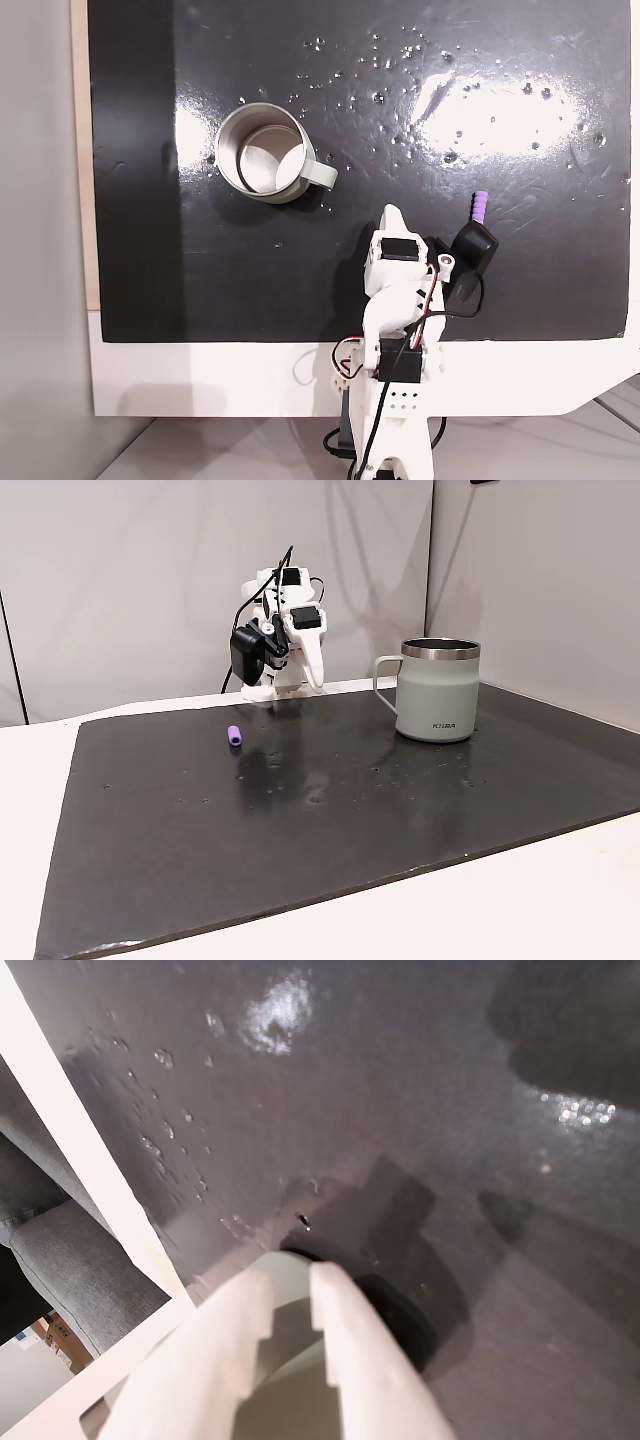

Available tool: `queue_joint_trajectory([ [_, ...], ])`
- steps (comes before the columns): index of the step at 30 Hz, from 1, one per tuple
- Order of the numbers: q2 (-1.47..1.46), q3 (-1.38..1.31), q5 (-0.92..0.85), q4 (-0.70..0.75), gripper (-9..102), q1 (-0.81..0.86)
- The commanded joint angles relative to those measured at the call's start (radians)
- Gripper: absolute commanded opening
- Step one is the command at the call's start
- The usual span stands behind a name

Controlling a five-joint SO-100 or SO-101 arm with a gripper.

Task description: Grasp a pengrip and put it in the cup.

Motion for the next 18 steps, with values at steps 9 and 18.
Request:
queue_joint_trajectory([
  [9,0.008,-0.087,-0.184,0.091,0,0.051],
  [18,0.006,-0.362,-0.811,0.499,0,0.192],
])
